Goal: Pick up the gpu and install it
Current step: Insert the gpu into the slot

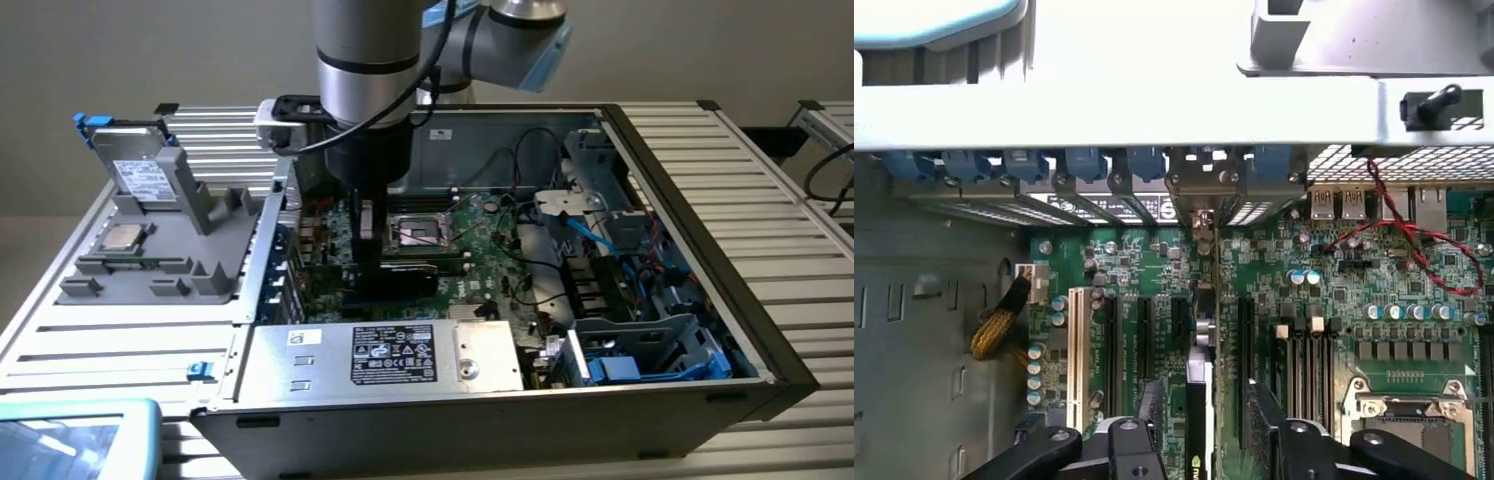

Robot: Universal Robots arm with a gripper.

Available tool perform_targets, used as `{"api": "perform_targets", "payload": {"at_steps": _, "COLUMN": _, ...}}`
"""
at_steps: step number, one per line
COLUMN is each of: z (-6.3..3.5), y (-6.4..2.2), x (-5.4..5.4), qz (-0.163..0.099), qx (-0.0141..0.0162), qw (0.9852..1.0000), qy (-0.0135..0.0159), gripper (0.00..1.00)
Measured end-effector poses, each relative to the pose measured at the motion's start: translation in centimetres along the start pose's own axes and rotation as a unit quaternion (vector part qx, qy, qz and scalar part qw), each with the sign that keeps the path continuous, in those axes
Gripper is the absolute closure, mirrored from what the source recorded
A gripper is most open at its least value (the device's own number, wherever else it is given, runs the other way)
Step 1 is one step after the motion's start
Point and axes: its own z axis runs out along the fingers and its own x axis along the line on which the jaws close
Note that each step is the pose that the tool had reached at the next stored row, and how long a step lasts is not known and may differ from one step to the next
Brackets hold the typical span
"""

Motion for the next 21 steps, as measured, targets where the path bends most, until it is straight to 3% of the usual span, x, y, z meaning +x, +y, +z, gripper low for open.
{"api": "perform_targets", "payload": {"at_steps": 1, "z": -0.45, "y": 0.03, "x": 0.0, "qz": 0.000, "qx": -0.0001, "qw": 1.0000, "qy": 0.0002, "gripper": 0.55}}
{"api": "perform_targets", "payload": {"at_steps": 3, "z": -1.15, "y": 0.07, "x": 0.0, "qz": 0.000, "qx": -0.0002, "qw": 1.0000, "qy": 0.0010, "gripper": 0.68}}
{"api": "perform_targets", "payload": {"at_steps": 7, "z": -1.33, "y": 0.09, "x": 0.0, "qz": 0.000, "qx": -0.0004, "qw": 1.0000, "qy": 0.0024, "gripper": 0.80}}
{"api": "perform_targets", "payload": {"at_steps": 8, "z": -1.33, "y": 0.10, "x": 0.0, "qz": 0.000, "qx": -0.0006, "qw": 1.0000, "qy": 0.0025, "gripper": 0.88}}
{"api": "perform_targets", "payload": {"at_steps": 10, "z": -1.28, "y": 0.20, "x": 0.0, "qz": 0.000, "qx": -0.0011, "qw": 1.0000, "qy": 0.0025, "gripper": 0.88}}
{"api": "perform_targets", "payload": {"at_steps": 15, "z": -0.65, "y": 1.38, "x": 0.0, "qz": 0.000, "qx": -0.0013, "qw": 1.0000, "qy": 0.0024, "gripper": 0.88}}
{"api": "perform_targets", "payload": {"at_steps": 21, "z": 0.46, "y": 1.73, "x": 0.0, "qz": 0.000, "qx": -0.0019, "qw": 1.0000, "qy": 0.0025, "gripper": 0.88}}
